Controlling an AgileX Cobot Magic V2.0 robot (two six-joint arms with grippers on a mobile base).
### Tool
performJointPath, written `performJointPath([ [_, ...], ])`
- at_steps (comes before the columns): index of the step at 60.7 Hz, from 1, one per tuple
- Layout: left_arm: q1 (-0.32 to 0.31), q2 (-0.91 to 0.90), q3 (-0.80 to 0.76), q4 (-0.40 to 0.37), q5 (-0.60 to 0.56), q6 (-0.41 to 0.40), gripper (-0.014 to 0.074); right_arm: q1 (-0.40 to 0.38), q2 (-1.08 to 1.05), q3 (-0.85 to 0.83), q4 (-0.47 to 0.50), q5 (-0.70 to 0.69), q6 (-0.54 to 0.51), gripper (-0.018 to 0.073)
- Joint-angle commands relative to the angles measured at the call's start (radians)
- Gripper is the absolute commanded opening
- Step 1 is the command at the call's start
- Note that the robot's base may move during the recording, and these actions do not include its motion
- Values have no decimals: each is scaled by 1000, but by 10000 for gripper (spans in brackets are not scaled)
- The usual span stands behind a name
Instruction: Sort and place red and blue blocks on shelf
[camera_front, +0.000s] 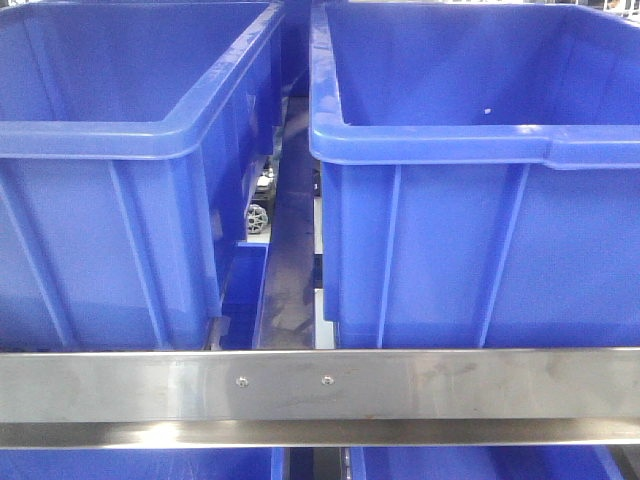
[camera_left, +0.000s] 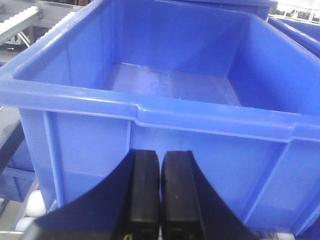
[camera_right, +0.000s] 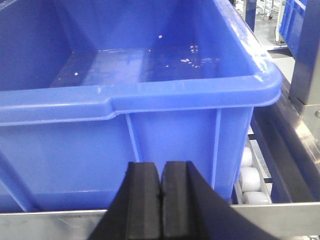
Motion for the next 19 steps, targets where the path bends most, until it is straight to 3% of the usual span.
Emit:
performJointPath([
  [1,2,-22,44,-2,-94,-7,126,-1,-20,-20,-10,-89,-7,48],
  [19,2,-22,44,-2,-94,-7,126,-1,-20,-20,-10,-89,-7,48],
])
